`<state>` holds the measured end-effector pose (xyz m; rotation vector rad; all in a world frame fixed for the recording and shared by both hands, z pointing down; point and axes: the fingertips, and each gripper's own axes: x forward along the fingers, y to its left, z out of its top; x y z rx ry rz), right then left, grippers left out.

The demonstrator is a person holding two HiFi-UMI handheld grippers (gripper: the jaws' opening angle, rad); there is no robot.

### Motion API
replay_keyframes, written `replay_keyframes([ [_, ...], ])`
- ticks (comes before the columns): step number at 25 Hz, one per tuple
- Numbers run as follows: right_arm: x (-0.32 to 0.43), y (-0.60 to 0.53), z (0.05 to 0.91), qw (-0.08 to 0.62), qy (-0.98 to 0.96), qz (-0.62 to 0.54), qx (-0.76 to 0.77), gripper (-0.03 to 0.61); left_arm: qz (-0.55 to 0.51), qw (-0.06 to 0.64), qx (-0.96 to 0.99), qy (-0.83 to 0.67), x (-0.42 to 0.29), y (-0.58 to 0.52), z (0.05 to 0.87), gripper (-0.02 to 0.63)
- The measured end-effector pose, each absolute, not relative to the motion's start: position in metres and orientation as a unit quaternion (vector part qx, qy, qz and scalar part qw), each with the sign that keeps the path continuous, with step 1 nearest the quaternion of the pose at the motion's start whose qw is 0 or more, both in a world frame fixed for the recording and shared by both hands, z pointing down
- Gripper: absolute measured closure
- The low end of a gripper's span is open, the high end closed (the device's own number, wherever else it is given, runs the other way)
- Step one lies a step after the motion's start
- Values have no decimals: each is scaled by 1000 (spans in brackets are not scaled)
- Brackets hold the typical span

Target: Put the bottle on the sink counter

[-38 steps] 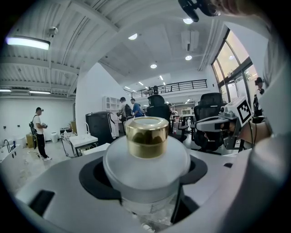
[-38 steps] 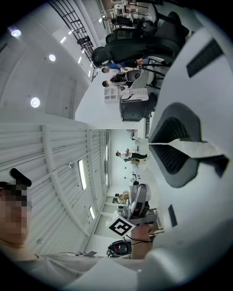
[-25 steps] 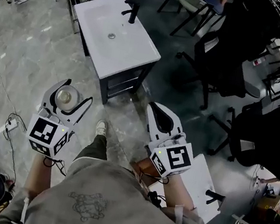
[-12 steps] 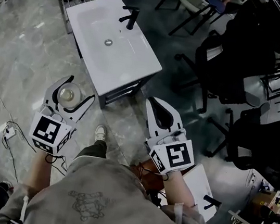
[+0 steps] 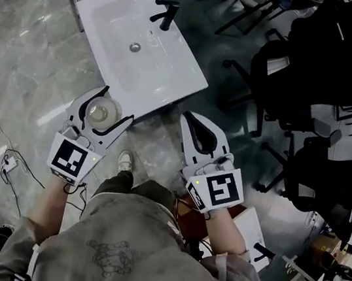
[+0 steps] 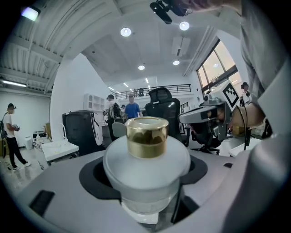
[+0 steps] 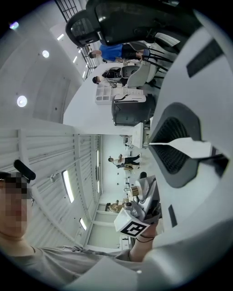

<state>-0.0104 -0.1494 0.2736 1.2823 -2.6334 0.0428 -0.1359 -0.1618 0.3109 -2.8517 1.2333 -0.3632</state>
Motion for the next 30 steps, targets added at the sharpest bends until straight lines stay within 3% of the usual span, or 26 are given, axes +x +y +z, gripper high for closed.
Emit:
replay_keyframes([
  [30,8,-235,430,155,-903,67,396,546,-161,-61,-929,328,-58,-253,513,267],
])
